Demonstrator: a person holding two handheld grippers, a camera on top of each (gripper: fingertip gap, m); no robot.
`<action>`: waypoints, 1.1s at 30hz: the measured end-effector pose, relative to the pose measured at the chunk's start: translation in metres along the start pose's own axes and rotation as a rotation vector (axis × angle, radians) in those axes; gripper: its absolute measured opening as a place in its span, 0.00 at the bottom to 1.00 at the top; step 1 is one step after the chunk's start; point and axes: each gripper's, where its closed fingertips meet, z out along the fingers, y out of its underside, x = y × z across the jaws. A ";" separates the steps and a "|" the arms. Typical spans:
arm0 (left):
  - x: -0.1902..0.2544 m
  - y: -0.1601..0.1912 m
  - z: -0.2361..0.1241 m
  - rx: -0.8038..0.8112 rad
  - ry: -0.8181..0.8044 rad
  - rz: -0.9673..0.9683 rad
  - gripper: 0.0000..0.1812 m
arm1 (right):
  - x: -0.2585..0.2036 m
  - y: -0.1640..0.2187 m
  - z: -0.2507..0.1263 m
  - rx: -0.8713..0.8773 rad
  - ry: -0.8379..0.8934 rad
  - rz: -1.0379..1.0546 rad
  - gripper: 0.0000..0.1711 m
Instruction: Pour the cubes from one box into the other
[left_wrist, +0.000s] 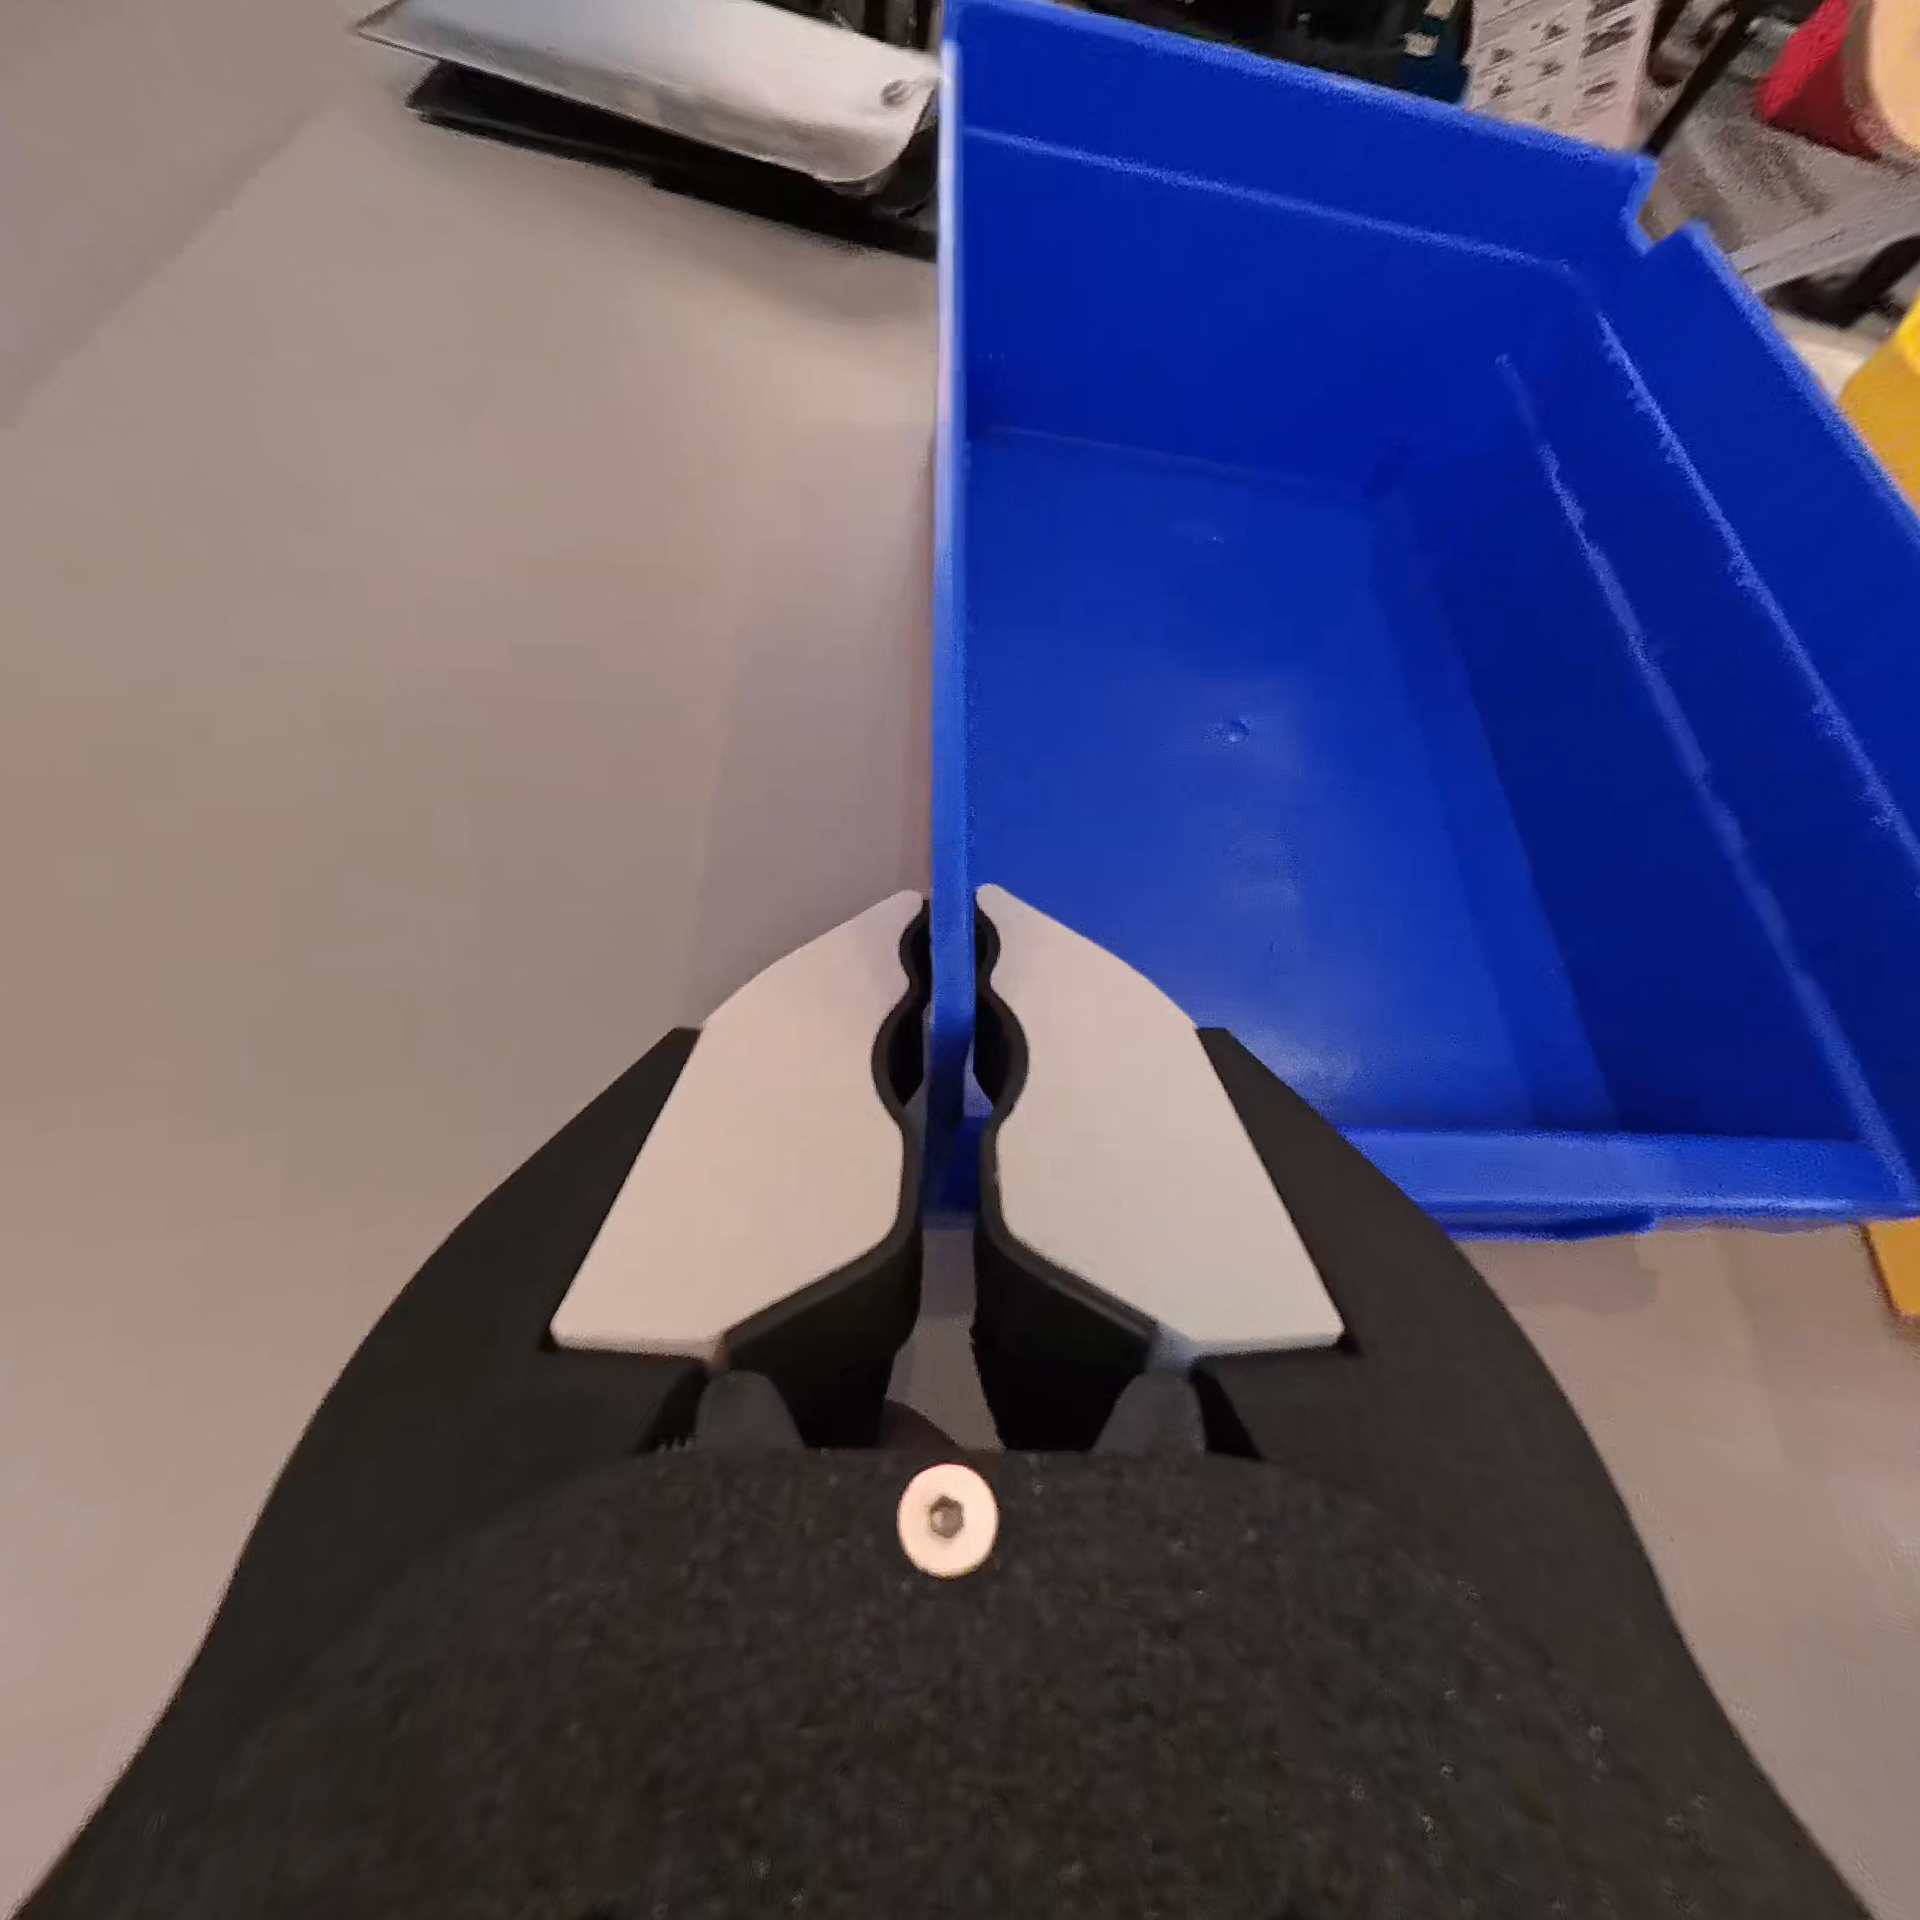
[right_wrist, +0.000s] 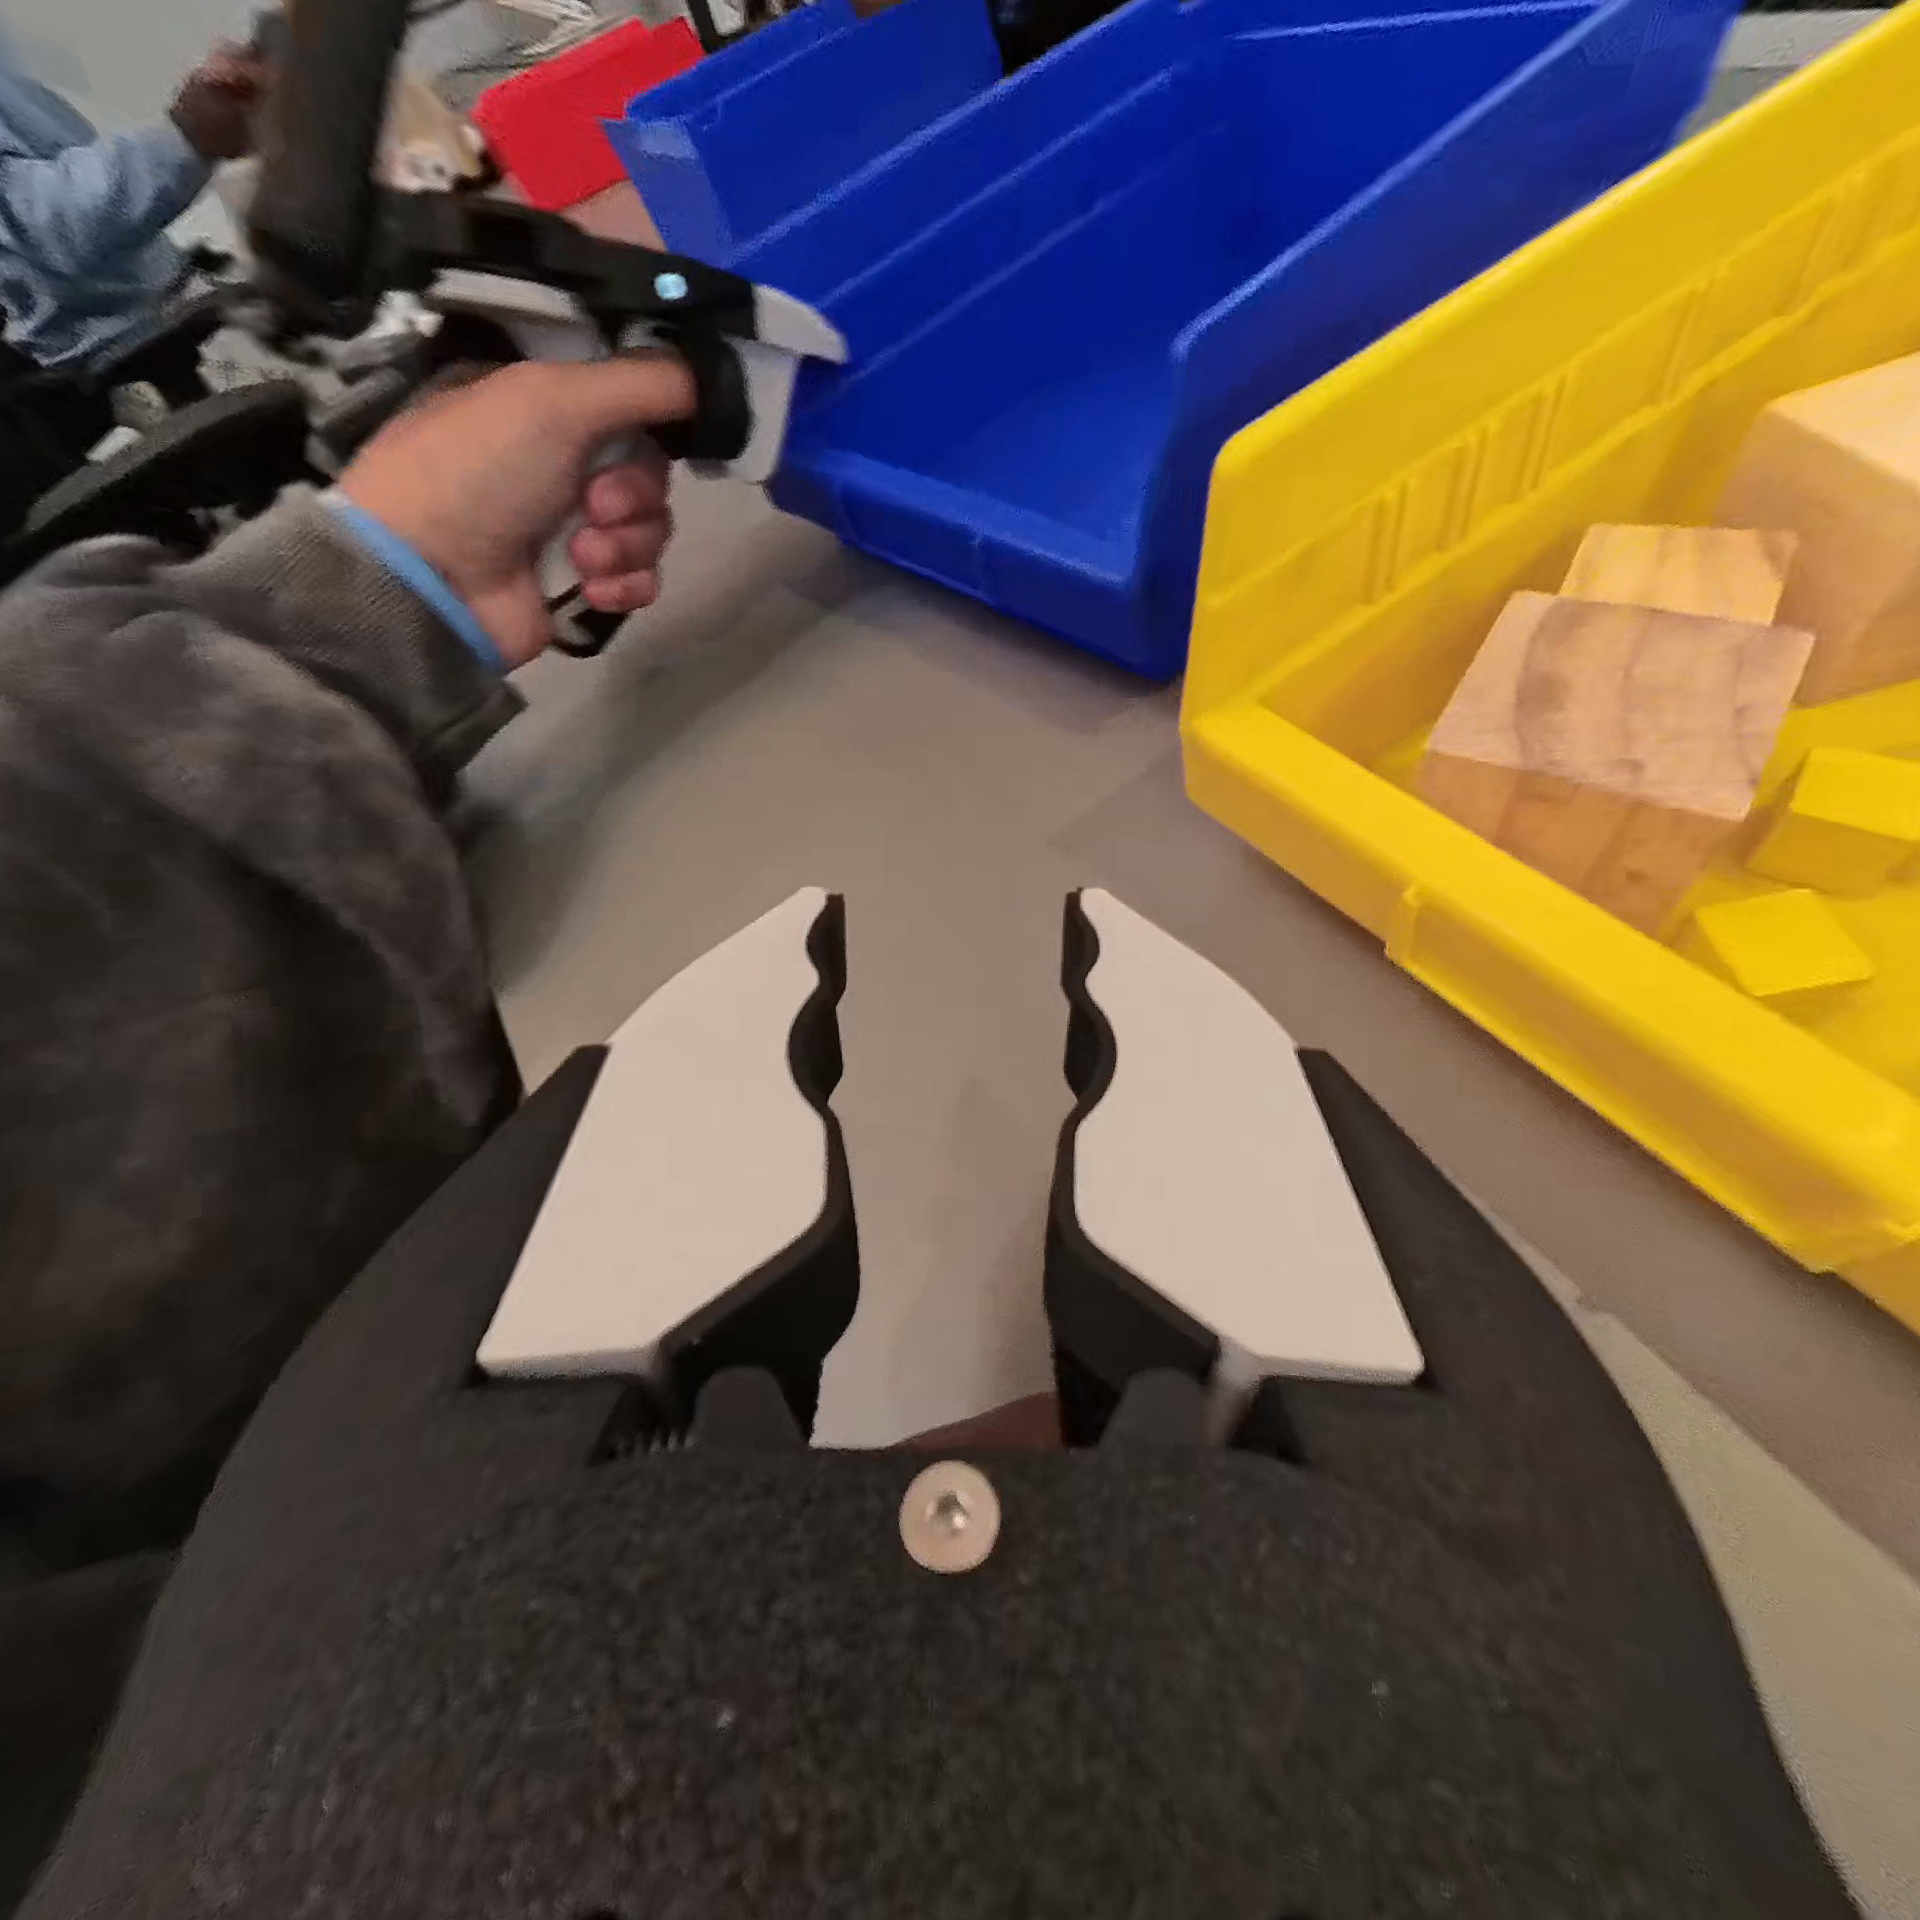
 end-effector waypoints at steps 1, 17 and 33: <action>0.000 0.007 -0.011 0.003 -0.016 0.006 0.03 | 0.000 0.001 0.004 0.000 0.026 -0.002 0.25; 0.028 0.111 -0.172 0.054 -0.149 -0.046 0.03 | -0.022 0.009 0.042 -0.055 0.275 0.083 0.08; 0.253 -0.061 -0.201 0.401 0.086 0.188 0.04 | 0.081 -0.163 -0.186 0.368 0.728 -0.109 0.01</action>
